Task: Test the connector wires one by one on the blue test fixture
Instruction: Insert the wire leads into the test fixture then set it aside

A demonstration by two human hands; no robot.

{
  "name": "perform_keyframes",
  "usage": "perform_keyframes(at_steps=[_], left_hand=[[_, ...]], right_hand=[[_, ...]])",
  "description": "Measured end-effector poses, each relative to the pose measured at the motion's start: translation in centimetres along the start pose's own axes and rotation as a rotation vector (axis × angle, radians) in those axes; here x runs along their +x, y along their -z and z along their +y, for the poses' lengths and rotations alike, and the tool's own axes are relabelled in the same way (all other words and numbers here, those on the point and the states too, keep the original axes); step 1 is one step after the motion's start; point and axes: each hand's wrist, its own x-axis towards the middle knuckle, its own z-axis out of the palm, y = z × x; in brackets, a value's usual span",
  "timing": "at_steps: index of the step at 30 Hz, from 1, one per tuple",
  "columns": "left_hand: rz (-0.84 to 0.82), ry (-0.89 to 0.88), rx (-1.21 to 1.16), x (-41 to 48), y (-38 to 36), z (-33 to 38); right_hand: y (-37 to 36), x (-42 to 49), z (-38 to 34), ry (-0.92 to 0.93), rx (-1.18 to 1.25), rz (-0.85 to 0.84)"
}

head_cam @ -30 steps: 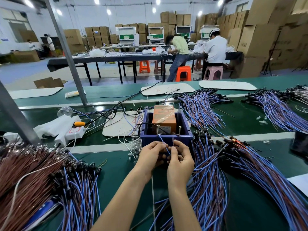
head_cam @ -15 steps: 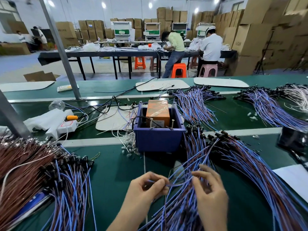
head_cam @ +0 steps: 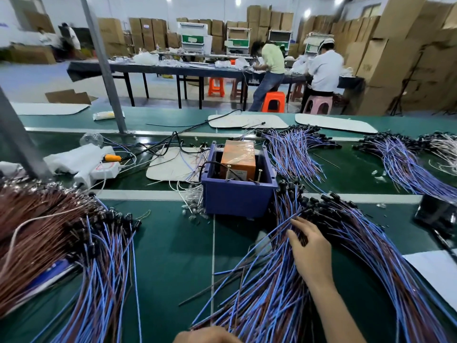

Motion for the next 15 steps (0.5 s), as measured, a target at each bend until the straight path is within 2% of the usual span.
perform_keyframes(at_steps=[3,5,6,7,8,9,10,15], left_hand=[[0.170,-0.055,0.258,-1.3,3.0,1.0],[0.449,-0.168,0.429,-1.8,5.9,0.4],[0.582,-0.172,0.634,-1.7,7.4,-0.2],[0.634,-0.078,0.897,-1.7,8.5,-0.5],[0.630,0.115,1.078,-1.6,9.3,-1.0],[0.588,0.288,1.134,-1.5,10.1,-1.5],[0.587,0.366,1.165,-1.5,10.7,-2.0],[0.666,0.375,1.155,-0.5,11.2,-3.0]], right_hand=[[-0.4,-0.7,0.4,0.035,-0.045,-0.044],[-0.5,-1.0,0.5,0.047,-0.078,-0.065],[-0.5,-1.1,0.6,0.055,-0.094,-0.066],[-0.6,-1.2,0.7,0.063,-0.105,-0.070],[-0.6,-1.3,0.8,0.067,-0.113,-0.070],[-0.6,-1.3,0.9,0.070,-0.121,-0.070],[-0.7,-1.3,1.0,0.077,-0.128,-0.077],[-0.6,-1.3,1.3,0.094,-0.133,-0.099]])
